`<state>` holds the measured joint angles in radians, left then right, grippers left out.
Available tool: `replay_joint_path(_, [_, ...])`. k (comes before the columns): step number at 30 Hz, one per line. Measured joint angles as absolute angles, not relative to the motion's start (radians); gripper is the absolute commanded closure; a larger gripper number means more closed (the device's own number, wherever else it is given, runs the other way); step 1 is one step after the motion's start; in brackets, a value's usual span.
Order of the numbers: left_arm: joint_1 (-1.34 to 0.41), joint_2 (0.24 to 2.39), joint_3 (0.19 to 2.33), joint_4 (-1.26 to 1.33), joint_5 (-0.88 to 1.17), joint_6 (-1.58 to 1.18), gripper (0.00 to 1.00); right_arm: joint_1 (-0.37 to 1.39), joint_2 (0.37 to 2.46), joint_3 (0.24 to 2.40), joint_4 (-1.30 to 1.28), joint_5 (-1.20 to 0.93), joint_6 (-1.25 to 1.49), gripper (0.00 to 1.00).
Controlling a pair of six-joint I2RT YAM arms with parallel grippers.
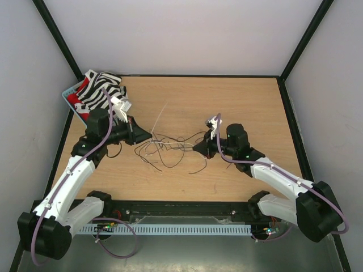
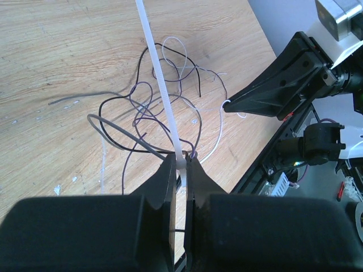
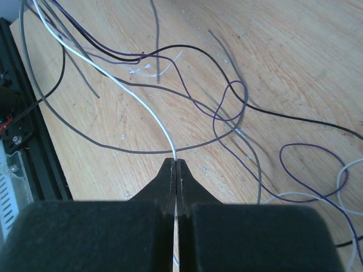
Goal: Zip-tie the wires
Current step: Adjust the cable at the center of the board.
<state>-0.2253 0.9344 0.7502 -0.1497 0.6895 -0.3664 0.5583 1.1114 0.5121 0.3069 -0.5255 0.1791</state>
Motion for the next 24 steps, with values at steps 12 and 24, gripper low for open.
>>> replay_joint_path(12, [-0.195,0.932,0.744,-0.15,0.708,-0.368,1.0,0.521,1.034,0.505,0.243,-0.431,0.165,1.0])
replay_joint_path(24, [-0.174,0.929,0.738,-0.15,0.715,-0.371,1.0,0.453,0.981,0.472,0.231,-0.422,0.168,1.0])
